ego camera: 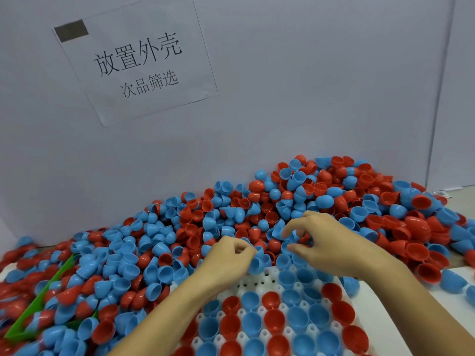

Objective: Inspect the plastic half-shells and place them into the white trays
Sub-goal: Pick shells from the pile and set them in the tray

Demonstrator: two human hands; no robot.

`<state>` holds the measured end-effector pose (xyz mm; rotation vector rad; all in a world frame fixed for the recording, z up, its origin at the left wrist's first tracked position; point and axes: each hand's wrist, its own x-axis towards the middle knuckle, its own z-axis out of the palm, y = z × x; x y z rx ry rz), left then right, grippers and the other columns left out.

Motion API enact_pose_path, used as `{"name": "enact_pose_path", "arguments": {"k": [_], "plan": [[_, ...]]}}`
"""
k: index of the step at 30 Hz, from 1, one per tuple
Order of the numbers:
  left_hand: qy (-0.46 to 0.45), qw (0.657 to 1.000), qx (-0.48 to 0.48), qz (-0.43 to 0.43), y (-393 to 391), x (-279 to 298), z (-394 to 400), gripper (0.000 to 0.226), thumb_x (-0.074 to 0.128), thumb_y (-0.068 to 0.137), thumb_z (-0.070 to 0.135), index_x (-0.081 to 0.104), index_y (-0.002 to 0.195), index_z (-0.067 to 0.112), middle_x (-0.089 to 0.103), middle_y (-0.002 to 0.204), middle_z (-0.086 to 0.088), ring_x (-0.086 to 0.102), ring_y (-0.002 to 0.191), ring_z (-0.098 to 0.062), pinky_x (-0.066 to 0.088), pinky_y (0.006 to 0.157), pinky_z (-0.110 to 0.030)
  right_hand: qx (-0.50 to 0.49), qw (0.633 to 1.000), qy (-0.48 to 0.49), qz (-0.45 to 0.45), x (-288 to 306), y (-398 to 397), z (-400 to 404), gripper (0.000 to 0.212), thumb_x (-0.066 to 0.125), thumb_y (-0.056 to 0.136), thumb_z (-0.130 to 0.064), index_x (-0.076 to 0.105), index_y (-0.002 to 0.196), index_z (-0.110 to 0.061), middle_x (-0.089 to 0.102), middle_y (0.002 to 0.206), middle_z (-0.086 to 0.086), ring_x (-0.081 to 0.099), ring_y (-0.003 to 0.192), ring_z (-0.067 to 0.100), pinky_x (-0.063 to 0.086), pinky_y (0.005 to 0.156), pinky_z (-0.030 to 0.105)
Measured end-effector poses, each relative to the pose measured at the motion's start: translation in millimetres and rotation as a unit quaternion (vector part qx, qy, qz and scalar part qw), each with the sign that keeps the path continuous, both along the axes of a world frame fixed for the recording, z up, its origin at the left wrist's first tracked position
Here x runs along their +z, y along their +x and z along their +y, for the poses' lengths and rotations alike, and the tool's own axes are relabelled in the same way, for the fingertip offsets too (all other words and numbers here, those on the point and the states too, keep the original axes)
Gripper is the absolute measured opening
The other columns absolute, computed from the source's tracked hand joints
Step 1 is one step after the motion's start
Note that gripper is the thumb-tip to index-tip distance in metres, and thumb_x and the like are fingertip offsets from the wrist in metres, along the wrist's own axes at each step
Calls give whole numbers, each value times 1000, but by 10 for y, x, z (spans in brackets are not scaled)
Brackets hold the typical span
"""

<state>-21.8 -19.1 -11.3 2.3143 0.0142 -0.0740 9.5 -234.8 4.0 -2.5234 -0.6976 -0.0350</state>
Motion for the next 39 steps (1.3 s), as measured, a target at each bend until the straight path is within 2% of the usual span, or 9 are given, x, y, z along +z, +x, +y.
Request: {"name": "enact_pose_path", "arguments": {"k": [3, 8, 12, 15, 18, 24, 30, 34, 39], "plan": [[112, 992, -55, -12, -18, 36, -31, 24, 56, 96, 14, 69, 118, 15, 67, 100, 10, 61, 85, 0, 46, 67, -6, -1, 1000, 8, -6, 26, 8, -31, 23, 63, 94, -40, 61, 117, -40, 44, 101, -20, 46, 90, -1, 44, 91, 26], [270, 955, -119, -19, -15, 42, -241, 10, 59, 93, 10, 61, 84, 15, 56, 83, -4, 55, 73, -20, 56, 74, -35, -11, 1000, 8, -16, 36, 16, -47, 27, 61, 95, -40, 59, 122, -40, 47, 104, -16, 48, 98, 2, 42, 90, 24], [412, 901, -128, -49, -23, 108, -409, 38, 58, 84, 0, 31, 61, 12, 44, 73, -18, 38, 66, -33, 34, 57, -38, -12, 1000, 3, -22, 49, 22, -53, 27, 61, 95, -40, 59, 122, -38, 49, 103, -13, 50, 96, 4, 45, 90, 25], [379, 915, -132, -25, 12, 98, -381, 30, 60, 85, 4, 38, 65, 13, 45, 71, -16, 52, 83, -39, 50, 73, -53, -12, 1000, 5, -20, 45, 24, -63, 26, 61, 95, -40, 60, 121, -38, 49, 102, -13, 51, 95, 5, 45, 90, 25], [285, 950, -130, 13, 12, 85, -278, 8, 63, 90, 24, 60, 93, 18, 55, 97, -5, 53, 83, -18, 56, 85, -42, -11, 1000, 11, -19, 51, 29, -81, 24, 60, 95, -40, 60, 119, -39, 50, 102, -13, 52, 95, 5, 45, 88, 24], [179, 978, -89, -51, 124, 159, -83, 16, 55, 96, 20, 61, 107, 32, 60, 100, 11, 60, 84, -4, 48, 63, -18, -18, 1000, 20, -15, 75, 56, -154, 18, 59, 97, -35, 62, 114, -37, 56, 104, -11, 61, 92, 9, 52, 83, 25], [308, 910, -277, -24, 574, 226, -65, 42, 64, 95, 8, 64, 131, 30, 51, 116, 5, 51, 102, -13, 49, 91, -31, -37, 999, 18, -13, 66, 116, -278, 21, 57, 98, -31, 63, 118, -36, 56, 115, -10, 56, 102, 6, 50, 89, 24], [453, 832, -301, -106, 794, 130, -99, 36, 65, 95, 24, 59, 128, 36, 46, 117, 2, 44, 101, -16, 47, 74, -35, -41, 999, 35, -12, 60, 146, -396, 21, 57, 98, -35, 60, 117, -41, 52, 110, -18, 54, 98, 0, 44, 76, 16], [353, 896, -251, -101, 968, 113, -23, 27, 60, 96, 20, 66, 116, 37, 45, 124, 6, 46, 114, -14, 49, 93, -35, -59, 997, 49, -20, 94, 164, -568, 15, 58, 96, -40, 55, 106, -51, 54, 105, -19, 52, 99, -2, 43, 86, 18]]}}
